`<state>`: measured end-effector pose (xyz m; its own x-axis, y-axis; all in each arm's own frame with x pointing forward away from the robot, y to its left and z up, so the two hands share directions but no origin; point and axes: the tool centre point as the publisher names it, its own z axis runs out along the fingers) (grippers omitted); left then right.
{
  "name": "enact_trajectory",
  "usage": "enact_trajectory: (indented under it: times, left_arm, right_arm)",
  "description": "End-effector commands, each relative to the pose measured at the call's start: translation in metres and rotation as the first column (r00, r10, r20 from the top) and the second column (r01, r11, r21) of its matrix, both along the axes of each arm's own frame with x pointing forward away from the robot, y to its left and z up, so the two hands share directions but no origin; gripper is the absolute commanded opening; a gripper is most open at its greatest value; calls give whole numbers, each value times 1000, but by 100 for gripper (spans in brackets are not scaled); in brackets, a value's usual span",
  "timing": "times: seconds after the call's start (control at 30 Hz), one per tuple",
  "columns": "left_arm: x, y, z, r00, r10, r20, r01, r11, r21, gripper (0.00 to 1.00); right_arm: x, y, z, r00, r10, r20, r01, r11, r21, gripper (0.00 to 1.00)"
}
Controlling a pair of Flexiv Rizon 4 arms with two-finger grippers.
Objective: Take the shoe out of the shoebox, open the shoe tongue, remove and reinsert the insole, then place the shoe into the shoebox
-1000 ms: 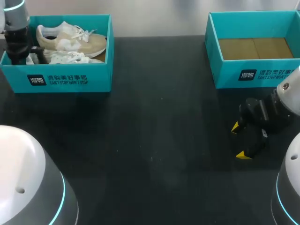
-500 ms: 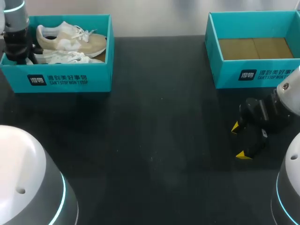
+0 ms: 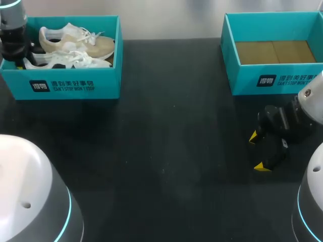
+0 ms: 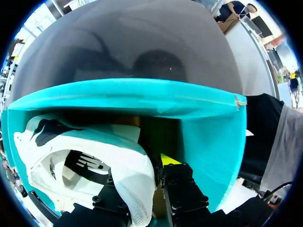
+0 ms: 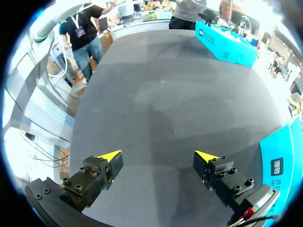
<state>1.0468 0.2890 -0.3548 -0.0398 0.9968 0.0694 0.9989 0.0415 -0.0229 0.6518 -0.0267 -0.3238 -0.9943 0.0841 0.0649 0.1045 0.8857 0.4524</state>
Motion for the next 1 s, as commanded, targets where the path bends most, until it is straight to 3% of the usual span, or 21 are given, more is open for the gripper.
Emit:
enact_trajectory:
  times: [0.03,0.27,1.0]
  left_arm:
    - [-4,3,13,1000,0,9,0,1000,1,0]
    - [5,5,24,1000,4,11,-4,1000,-6,0]
    - [39,16,90,997,68,38,-67,998,-16,0]
  right_arm:
    - [0,1,0,1000,-1,0,1,1000,-3,100]
    - [0,1,0,1000,-1,0,1,1000,-3,100]
    - [0,1,0,1000,-1,0,1,1000,-3,100]
